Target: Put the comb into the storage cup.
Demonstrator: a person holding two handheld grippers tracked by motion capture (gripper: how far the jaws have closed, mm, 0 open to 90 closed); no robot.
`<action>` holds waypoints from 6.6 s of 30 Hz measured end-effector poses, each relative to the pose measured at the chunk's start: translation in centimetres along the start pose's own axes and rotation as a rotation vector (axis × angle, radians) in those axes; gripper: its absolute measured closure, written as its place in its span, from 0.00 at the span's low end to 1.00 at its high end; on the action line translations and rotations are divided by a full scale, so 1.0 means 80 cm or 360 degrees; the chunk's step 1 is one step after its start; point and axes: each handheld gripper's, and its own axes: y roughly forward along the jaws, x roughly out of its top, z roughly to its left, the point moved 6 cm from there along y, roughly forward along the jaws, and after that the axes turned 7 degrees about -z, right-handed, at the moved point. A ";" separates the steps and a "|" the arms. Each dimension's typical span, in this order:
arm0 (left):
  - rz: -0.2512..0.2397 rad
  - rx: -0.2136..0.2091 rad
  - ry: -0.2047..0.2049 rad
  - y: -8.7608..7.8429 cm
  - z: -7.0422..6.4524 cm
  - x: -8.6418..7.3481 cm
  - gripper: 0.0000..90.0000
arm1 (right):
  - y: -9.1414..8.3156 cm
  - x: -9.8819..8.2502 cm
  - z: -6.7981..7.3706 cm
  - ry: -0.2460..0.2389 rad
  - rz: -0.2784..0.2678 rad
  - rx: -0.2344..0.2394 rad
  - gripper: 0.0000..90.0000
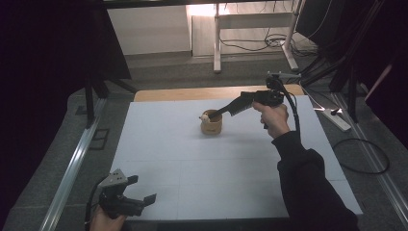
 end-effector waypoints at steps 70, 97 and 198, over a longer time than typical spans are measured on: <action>0.0019 -0.0029 -0.0026 0.002 0.001 0.000 0.00 | 0.043 -0.026 0.000 -0.0213 0.0097 -0.0093 0.59; 0.0023 -0.0030 -0.0025 0.002 0.001 0.000 0.00 | 0.031 -0.025 0.006 -0.0460 0.0120 -0.0164 0.27; -0.0008 0.0036 -0.0029 -0.001 0.004 0.001 0.00 | -0.070 -0.134 0.013 -0.1020 0.0283 -0.0189 0.00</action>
